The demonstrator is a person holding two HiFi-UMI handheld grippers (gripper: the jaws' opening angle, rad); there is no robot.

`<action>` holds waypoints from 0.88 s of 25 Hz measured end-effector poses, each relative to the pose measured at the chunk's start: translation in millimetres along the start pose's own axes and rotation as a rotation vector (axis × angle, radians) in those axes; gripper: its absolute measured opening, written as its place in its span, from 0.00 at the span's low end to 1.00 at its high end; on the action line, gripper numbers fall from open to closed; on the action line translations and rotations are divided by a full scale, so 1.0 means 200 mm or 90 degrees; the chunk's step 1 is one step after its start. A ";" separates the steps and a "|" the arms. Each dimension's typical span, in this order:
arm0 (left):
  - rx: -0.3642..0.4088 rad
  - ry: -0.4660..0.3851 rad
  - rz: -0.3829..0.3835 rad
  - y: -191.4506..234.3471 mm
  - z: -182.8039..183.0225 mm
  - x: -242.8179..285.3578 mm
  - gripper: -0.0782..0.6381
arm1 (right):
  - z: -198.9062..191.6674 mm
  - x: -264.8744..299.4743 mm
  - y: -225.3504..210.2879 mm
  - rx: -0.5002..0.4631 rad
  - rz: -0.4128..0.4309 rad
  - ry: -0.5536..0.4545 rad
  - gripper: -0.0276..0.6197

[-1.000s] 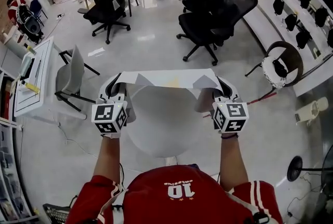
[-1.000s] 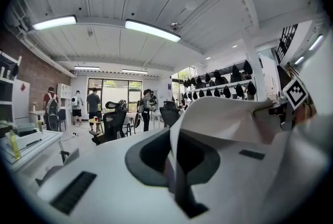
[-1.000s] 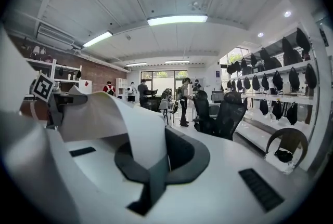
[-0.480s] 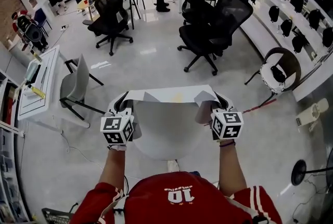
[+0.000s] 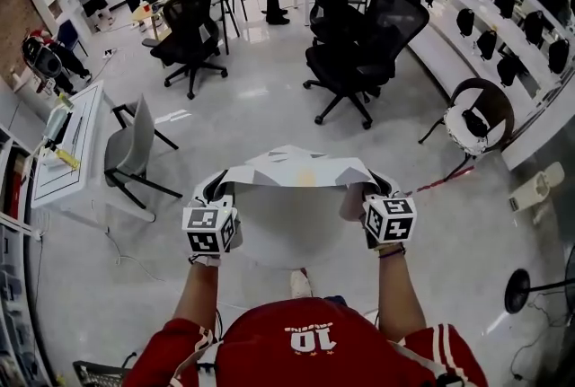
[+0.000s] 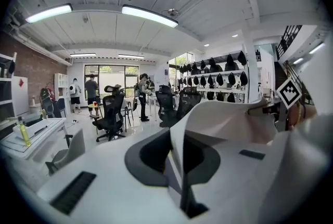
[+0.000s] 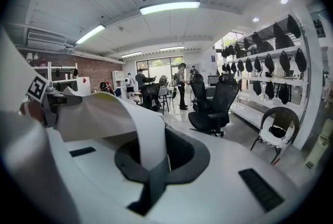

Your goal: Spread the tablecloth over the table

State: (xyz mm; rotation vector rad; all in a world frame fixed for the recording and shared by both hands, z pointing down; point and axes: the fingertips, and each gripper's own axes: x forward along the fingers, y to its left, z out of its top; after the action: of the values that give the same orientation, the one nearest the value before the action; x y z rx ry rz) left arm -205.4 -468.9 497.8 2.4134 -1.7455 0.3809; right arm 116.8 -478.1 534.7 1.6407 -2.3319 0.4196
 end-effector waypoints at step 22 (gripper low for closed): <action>-0.033 0.162 -0.043 -0.10 -0.58 -0.20 0.15 | -0.58 -0.27 0.14 0.048 0.006 0.157 0.09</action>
State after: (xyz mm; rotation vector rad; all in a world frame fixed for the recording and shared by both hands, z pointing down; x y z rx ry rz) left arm -213.2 -396.6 597.4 2.2665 -1.5427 0.5971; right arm 113.8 -378.7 619.8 1.5140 -2.1667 0.6775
